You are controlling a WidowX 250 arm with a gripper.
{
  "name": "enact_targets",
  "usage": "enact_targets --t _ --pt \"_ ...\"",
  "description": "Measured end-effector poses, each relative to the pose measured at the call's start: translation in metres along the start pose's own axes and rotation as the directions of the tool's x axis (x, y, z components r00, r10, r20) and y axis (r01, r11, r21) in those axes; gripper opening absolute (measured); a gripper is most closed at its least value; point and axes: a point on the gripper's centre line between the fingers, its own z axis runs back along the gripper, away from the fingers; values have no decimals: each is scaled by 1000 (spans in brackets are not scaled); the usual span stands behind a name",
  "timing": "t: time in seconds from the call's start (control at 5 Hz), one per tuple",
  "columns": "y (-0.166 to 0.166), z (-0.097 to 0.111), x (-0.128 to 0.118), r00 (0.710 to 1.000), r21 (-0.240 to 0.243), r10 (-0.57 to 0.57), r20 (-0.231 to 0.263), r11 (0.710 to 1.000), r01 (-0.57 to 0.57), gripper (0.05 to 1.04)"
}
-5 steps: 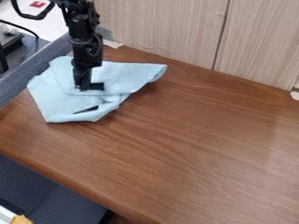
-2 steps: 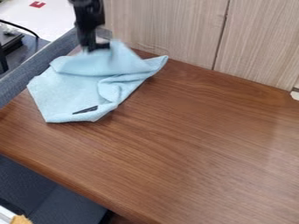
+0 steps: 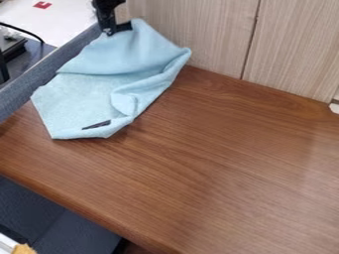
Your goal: Unfold cloth from centre to top left
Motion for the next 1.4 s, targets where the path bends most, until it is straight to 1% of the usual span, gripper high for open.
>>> enact_targets --t 0.2,0.4,0.6,0.8,1.0,1.2,1.4 --pt "14 -18 9 1000 14 11 14 1000 -11 54" --pt "15 -29 18 1000 55 -26 13 998 25 54" --pt "3 -47 21 998 66 -60 25 996 58 74" --pt "4 -48 18 999 81 -43 -3 996 44 219" --pt "-1 -55 15 1000 95 4 -30 995 -1 471" --pt "0 -55 14 999 106 27 -44 994 -22 773" --pt "-2 -56 13 998 101 32 -50 995 -26 994"
